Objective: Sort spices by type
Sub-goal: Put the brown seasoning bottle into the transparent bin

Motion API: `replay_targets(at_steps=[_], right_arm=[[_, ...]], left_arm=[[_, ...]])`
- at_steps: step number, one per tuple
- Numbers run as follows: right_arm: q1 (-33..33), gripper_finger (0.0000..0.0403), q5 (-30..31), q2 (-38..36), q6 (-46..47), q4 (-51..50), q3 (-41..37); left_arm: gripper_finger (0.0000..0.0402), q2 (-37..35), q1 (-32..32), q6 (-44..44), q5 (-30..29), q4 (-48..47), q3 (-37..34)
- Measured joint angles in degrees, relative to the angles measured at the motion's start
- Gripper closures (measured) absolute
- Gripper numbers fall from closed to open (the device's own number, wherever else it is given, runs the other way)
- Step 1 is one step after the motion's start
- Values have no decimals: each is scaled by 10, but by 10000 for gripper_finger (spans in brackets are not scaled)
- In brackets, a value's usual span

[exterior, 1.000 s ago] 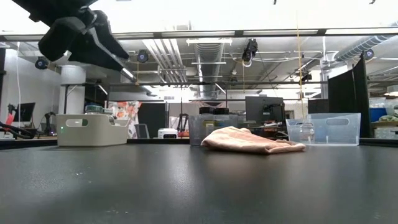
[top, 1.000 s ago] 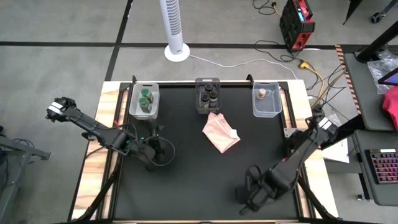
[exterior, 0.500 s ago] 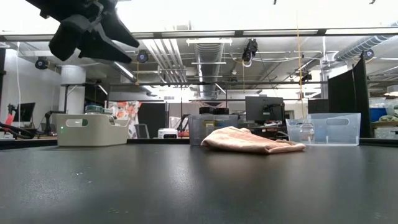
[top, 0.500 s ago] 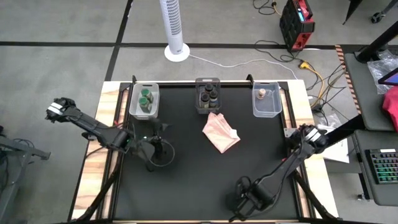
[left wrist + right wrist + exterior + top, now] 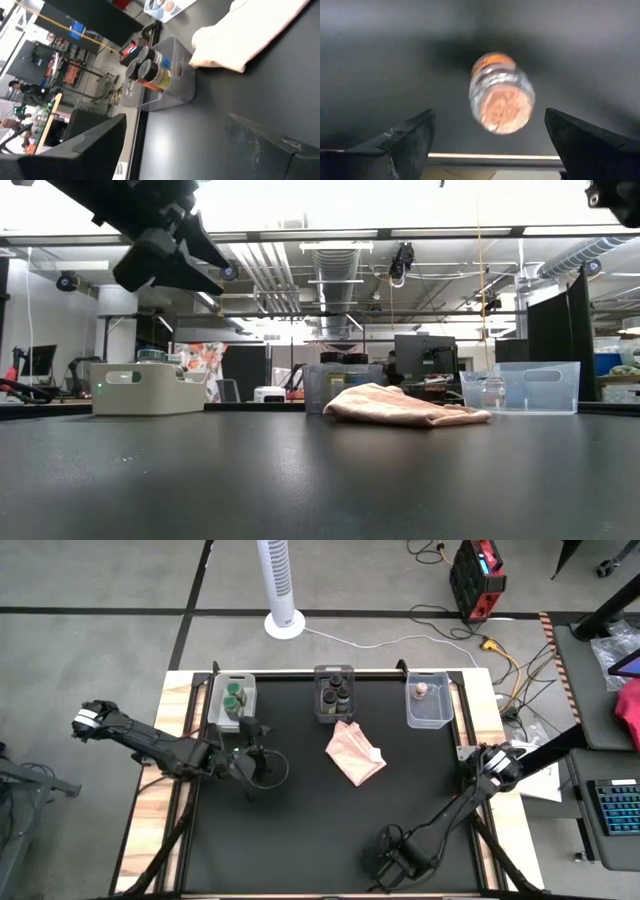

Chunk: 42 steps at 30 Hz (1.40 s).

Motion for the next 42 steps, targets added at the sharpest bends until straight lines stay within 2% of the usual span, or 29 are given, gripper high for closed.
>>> replay_targets(at_steps=[9, 12, 29, 37, 42], right_arm=[[-8, 40, -11, -1, -14, 17, -29], [-8, 51, -17, 1, -18, 21, -36], [-14, 229, -14, 2, -49, 26, -41], [-32, 234, -17, -7, -72, 27, -41], [-66, 234, -19, -28, -125, -19, -10]], left_arm=[[82, 0, 25, 0, 34, 3, -1], [82, 0, 25, 0, 34, 4, -1], [82, 0, 25, -15, 35, 3, -1], [82, 0, 25, -20, 35, 3, -1], [82, 0, 25, -21, 35, 7, -1]])
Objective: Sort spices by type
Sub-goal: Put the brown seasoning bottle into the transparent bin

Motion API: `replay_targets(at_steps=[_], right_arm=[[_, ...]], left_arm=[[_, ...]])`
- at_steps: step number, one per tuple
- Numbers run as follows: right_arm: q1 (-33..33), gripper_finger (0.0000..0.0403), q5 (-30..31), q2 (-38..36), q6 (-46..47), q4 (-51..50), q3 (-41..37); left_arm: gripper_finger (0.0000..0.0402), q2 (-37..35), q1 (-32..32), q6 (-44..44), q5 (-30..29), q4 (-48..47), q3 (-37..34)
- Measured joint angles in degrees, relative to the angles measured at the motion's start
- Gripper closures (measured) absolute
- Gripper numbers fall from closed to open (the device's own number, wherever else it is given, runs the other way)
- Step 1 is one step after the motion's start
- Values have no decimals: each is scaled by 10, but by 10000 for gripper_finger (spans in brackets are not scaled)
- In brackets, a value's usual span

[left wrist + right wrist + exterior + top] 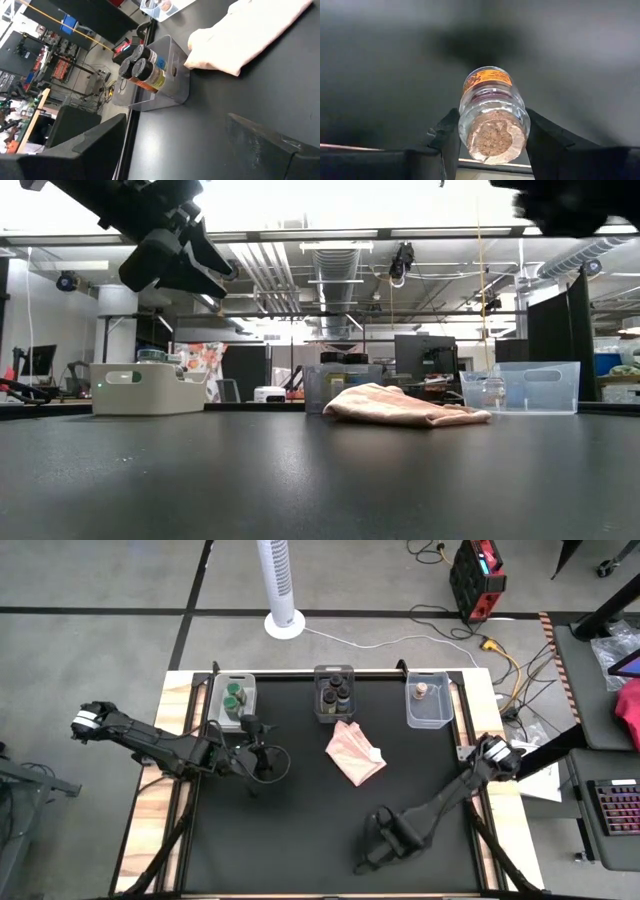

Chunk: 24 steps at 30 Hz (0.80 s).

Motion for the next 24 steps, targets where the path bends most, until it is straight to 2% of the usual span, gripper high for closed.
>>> replay_targets(at_steps=[3, 9, 14, 18, 24], right_arm=[[-36, 234, 0, -3, -57, -64, 31], [-138, 234, 4, -5, -230, -212, 99], [-239, 234, 49, -5, -391, -289, 132], [-324, 234, 73, -18, -496, -295, 134], [-436, 234, 119, -59, -610, -297, 134]], left_arm=[[82, 0, 0, 0, 0, 10, 0], [82, 0, 0, 1, 0, 11, 0], [82, 0, 0, 3, -8, 8, 0], [82, 0, 0, 3, -12, 2, 0], [82, 0, 0, -13, -49, -28, 0]])
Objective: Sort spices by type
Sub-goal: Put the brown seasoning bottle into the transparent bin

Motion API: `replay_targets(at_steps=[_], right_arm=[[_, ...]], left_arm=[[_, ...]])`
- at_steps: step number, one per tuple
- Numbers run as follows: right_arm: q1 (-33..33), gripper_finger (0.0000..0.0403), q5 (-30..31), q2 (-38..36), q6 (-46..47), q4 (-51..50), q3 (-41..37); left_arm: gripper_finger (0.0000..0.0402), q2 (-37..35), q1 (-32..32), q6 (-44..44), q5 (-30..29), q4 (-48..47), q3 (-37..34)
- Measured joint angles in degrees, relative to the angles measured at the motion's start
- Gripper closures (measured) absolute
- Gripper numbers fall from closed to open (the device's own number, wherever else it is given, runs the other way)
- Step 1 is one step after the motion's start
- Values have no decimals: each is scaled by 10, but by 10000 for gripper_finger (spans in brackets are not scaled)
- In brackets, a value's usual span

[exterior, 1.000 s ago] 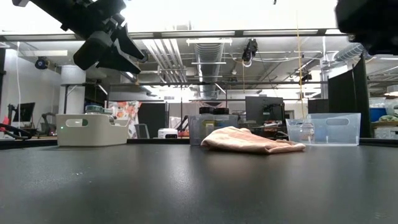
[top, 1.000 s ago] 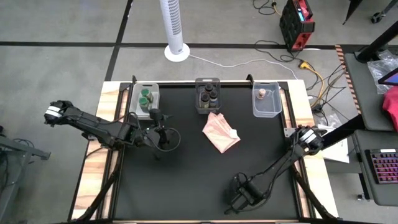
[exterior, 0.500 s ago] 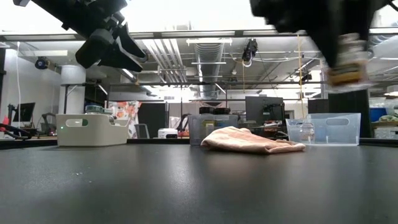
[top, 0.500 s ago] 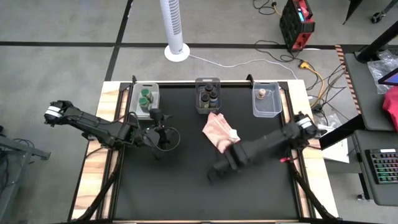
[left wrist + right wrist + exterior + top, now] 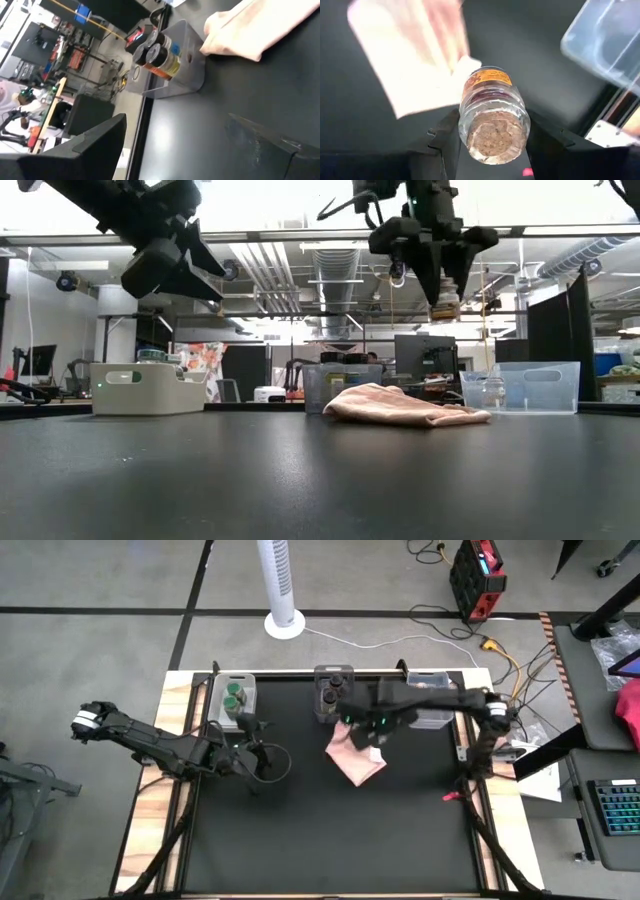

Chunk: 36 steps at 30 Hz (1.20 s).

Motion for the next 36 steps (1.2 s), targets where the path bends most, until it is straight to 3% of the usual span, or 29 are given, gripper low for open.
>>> replay_targets(at_steps=[12, 20, 27, 36], right_arm=[[-243, 234, 42, -63, -153, 22, -5], [-362, 234, 8, -66, -240, 102, -65], [-419, 234, -6, -68, -275, 112, -119], [-437, 234, -14, -84, -312, 128, -180]], left_arm=[[82, 0, 0, -23, -2, -8, 0], [82, 0, 0, -71, -1, -59, 0], [82, 0, 0, -115, -1, -88, 0], [82, 0, 0, -185, 0, -126, 0]])
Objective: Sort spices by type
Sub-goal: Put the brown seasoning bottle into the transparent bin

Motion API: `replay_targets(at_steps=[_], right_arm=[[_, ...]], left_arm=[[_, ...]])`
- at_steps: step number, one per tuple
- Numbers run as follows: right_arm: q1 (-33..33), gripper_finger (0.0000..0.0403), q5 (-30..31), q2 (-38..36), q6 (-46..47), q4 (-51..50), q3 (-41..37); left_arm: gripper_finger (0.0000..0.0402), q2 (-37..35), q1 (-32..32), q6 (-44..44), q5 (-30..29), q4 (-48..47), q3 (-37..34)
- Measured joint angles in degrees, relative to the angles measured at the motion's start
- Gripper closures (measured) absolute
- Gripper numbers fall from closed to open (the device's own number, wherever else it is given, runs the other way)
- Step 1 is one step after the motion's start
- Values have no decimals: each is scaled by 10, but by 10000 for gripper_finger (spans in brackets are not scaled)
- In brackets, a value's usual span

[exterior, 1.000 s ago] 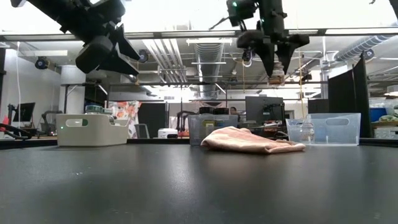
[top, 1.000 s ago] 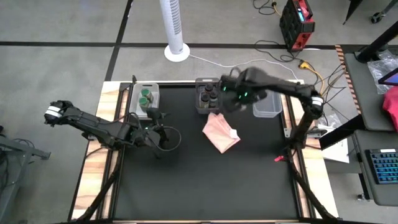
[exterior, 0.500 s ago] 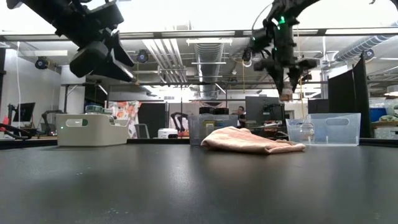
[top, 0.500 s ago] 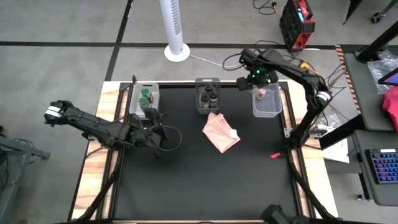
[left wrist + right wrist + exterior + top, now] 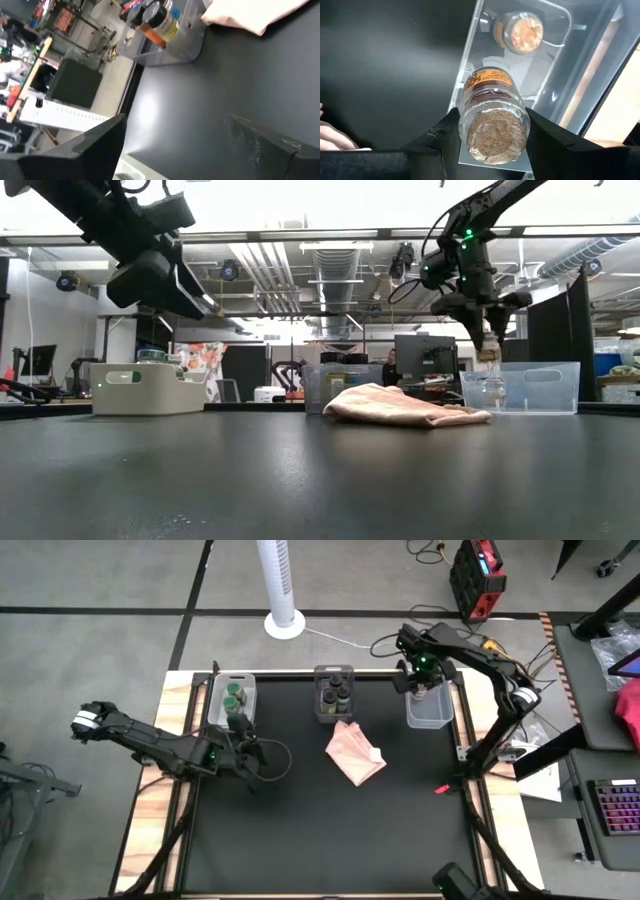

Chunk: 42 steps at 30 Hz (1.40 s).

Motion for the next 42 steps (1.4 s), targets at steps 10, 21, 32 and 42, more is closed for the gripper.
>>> replay_targets(at_steps=[10, 21, 32, 42], right_arm=[[-1, 234, 0, -65, 9, 43, -91], [-7, 234, 3, -78, 12, 106, -162], [-30, 234, -10, -74, 6, 153, -205], [-55, 234, -31, -74, -6, 187, -239]], left_arm=[[82, 0, 0, -85, 3, -54, 0], [82, 0, -1, -97, 19, -54, 0], [82, 0, -1, -97, 19, -54, 0], [82, 0, 0, -97, 19, -54, 0]])
